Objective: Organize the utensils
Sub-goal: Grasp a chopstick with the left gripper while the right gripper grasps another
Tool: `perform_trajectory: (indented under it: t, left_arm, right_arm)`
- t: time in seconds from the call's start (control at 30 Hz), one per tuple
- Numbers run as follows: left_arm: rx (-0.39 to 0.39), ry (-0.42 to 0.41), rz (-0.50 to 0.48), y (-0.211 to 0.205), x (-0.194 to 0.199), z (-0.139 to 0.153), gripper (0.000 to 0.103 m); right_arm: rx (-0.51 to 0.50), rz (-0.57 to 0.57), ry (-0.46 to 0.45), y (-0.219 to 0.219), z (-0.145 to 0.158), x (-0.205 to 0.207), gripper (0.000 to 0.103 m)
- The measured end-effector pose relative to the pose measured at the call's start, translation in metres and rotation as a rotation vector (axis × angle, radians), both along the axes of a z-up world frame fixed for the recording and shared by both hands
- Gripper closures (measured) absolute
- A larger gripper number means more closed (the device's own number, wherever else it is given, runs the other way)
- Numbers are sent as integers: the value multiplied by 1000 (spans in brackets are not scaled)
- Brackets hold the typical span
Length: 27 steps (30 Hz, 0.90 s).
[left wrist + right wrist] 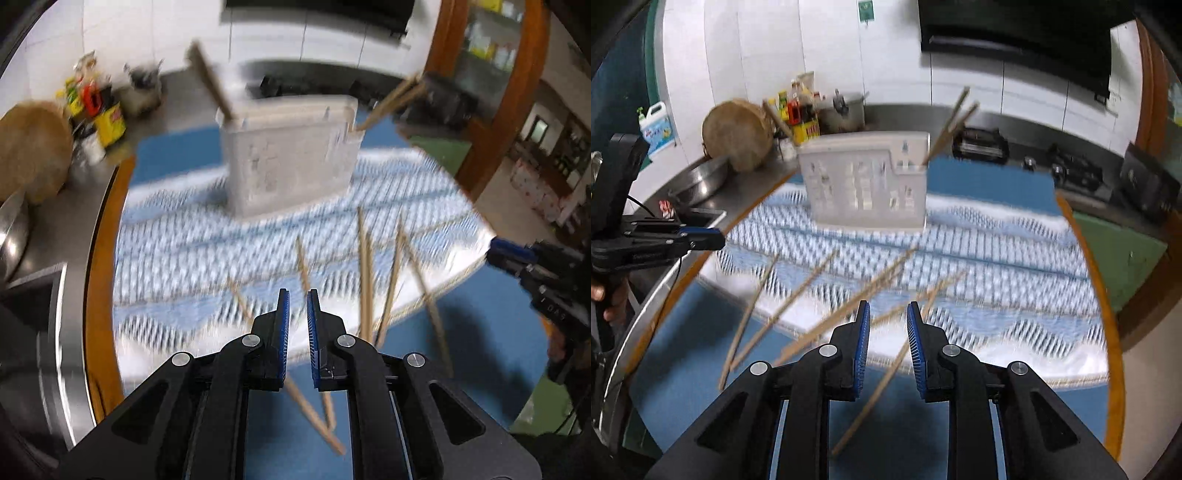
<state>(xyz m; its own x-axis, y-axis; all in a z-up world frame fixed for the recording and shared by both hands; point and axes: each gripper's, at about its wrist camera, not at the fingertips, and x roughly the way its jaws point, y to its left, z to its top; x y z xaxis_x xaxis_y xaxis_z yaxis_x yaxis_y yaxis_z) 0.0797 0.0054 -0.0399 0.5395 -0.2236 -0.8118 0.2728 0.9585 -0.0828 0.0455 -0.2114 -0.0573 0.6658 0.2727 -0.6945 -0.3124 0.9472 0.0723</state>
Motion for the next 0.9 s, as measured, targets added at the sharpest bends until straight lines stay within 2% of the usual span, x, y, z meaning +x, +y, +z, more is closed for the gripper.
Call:
perform_trajectory:
  t: [0.13,0.23,0.33,0.63,0.9]
  left_arm:
    - [11,101,50,3,-21,-31,93]
    - [25,139,83,6,-37,-48,93]
    - [-12,181,97,7,-52,-62,93]
    - [-80,235,112,-5,-72,-84,93]
    - [-66,255,163,-5,-78,-98,92]
  right_arm:
    - [34,-23,66,0,-22,-14,82]
    - [34,-34,103,3,-36,-22,82]
    - [60,-41,149,5,-48,-30,82]
    - [53,-45,214,13,-70,-40,82]
    - [65,-65,252,12,-82,-42,82]
